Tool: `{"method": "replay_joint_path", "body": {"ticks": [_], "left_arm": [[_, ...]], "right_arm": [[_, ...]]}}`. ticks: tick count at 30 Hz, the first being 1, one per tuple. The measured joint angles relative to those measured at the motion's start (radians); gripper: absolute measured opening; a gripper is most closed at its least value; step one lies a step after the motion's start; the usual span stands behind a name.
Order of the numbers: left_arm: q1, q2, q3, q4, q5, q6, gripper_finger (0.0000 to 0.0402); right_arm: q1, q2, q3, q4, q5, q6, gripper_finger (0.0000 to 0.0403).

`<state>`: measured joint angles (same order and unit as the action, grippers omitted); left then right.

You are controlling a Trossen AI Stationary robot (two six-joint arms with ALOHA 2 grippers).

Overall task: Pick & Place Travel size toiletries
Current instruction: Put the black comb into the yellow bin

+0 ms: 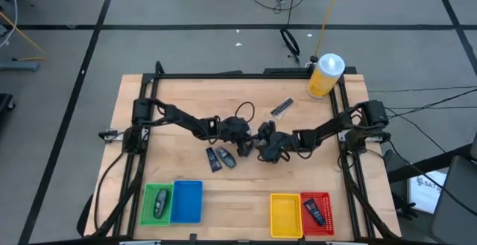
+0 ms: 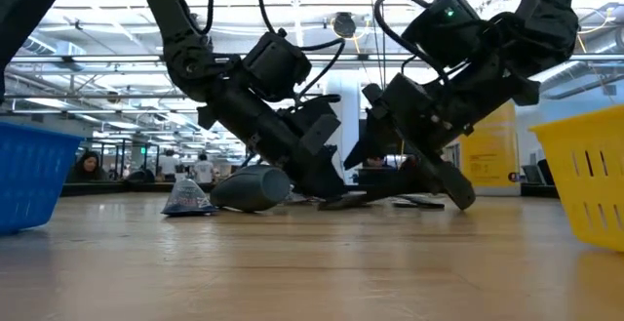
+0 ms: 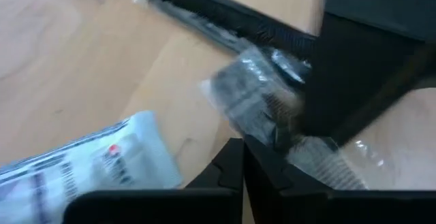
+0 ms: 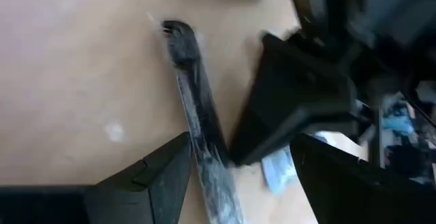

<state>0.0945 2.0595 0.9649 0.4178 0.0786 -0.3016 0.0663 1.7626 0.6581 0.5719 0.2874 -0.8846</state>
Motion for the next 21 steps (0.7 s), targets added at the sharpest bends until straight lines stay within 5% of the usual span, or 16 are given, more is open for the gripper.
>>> {"method": "replay_joint_path", "body": {"ticks": [9, 21], "left_arm": [[-0.019, 0.001, -0.001, 0.003, 0.007, 0.011, 0.0007], [-0.057, -0.008, -0.002, 0.011, 0.028, 0.058, 0.0009]], "right_arm": [[-0.03, 0.0, -0.001, -0.007, -0.002, 0.053, 0.0225], [-0.041, -0.002, 0.0, -0.106, -0.084, 0.221, 0.0086]]}}
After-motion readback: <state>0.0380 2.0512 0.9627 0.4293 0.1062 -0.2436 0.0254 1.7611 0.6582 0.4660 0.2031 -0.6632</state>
